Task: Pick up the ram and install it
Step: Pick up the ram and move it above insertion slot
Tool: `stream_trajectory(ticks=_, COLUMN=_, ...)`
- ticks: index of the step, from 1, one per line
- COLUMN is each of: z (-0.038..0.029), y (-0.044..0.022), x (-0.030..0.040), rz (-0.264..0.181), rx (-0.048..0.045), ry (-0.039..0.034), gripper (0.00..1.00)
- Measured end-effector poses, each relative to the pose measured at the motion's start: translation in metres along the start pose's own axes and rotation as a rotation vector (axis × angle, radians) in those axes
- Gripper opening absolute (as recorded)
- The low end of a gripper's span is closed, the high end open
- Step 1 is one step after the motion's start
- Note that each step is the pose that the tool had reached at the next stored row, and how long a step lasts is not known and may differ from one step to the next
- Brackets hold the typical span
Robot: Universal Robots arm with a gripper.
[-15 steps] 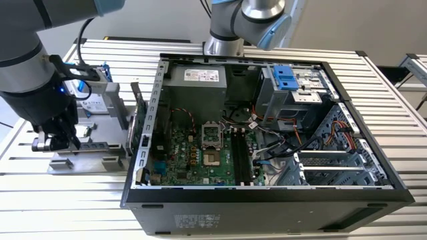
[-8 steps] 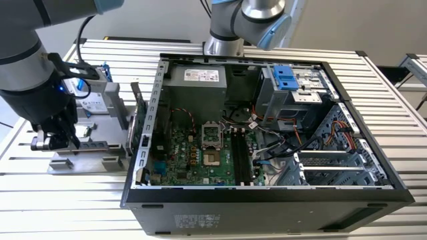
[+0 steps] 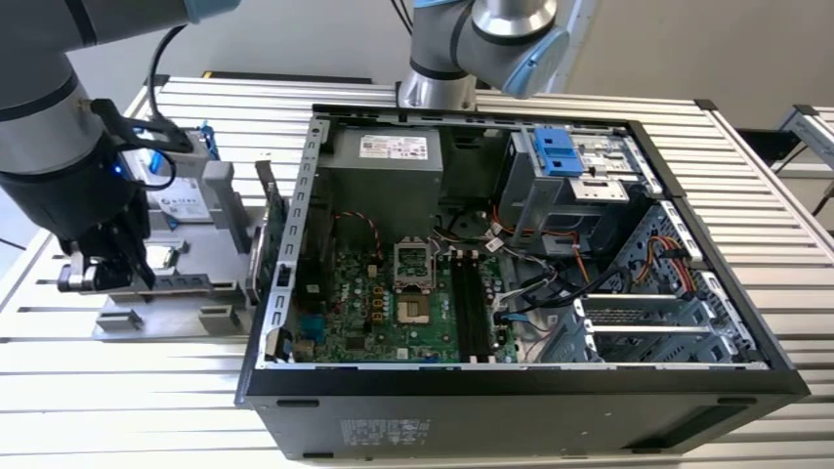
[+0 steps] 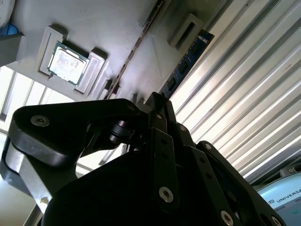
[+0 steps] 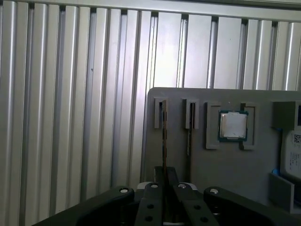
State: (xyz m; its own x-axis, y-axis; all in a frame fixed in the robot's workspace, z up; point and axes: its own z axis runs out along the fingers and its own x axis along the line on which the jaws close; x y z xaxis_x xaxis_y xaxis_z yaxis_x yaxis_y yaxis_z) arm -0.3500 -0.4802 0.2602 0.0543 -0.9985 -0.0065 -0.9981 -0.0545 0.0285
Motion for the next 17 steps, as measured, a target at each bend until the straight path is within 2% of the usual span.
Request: stream_trajectory(ticks=17, z=-0.0094, y=0.0002, x=0.0000, rz=0.000, rx=0.0001, ry=0.0000, gripper=0.00)
